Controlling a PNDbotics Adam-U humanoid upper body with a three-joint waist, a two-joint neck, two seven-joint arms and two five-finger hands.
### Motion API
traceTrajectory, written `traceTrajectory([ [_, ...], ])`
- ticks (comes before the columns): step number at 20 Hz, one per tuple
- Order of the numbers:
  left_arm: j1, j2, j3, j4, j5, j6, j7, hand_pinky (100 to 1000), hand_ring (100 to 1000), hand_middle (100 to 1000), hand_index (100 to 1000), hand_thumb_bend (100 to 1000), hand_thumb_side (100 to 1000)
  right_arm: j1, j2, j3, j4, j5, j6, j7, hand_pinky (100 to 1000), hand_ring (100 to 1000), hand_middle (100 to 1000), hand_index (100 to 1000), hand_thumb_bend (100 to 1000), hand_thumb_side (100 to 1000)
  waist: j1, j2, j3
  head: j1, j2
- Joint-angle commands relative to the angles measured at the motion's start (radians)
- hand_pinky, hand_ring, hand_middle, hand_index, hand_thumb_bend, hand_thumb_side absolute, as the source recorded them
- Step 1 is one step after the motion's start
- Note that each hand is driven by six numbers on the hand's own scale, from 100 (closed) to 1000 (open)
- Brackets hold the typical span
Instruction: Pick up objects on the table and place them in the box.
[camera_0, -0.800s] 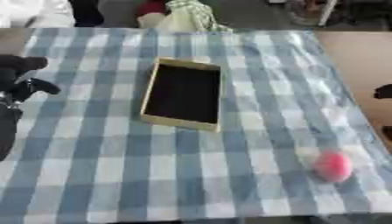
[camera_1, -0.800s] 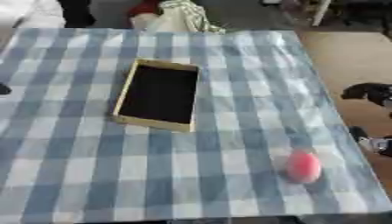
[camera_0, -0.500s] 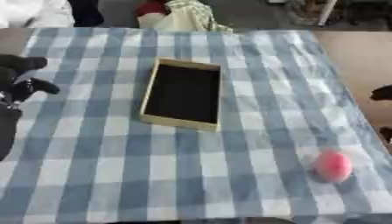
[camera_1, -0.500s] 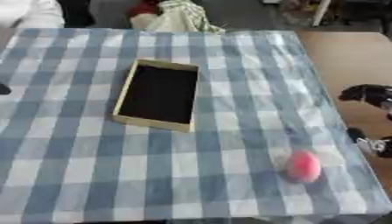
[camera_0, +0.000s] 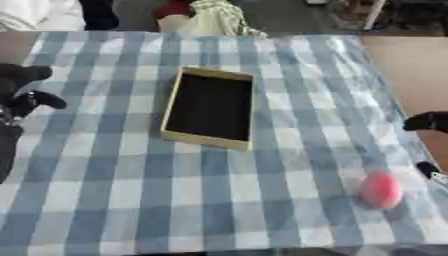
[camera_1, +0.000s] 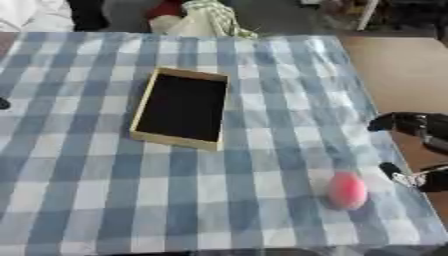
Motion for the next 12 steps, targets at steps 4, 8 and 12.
traceTrajectory([
  [4,-0.009,0.014,-0.002,-0.019,0.003,0.001,-0.006,675,849,722,736,100,601,-0.009,-0.047,0.027,0.006,-0.039,-0.021,0.054,884,871,874,923,132,351,-0.001,-0.013,0.001,-0.006,0.003],
  [8,-0.008,0.015,-0.002,-0.019,0.002,0.001,-0.007,675,849,721,735,100,601,-0.004,-0.052,0.039,0.010,-0.065,-0.037,0.099,882,873,878,926,129,338,-0.001,-0.013,0.000,-0.005,0.006],
  [12,-0.006,0.015,-0.003,-0.019,0.001,0.004,-0.008,675,849,721,735,100,601,-0.003,-0.060,0.047,0.012,-0.101,-0.051,0.136,879,870,877,926,123,361,-0.004,-0.015,-0.002,-0.006,0.008],
])
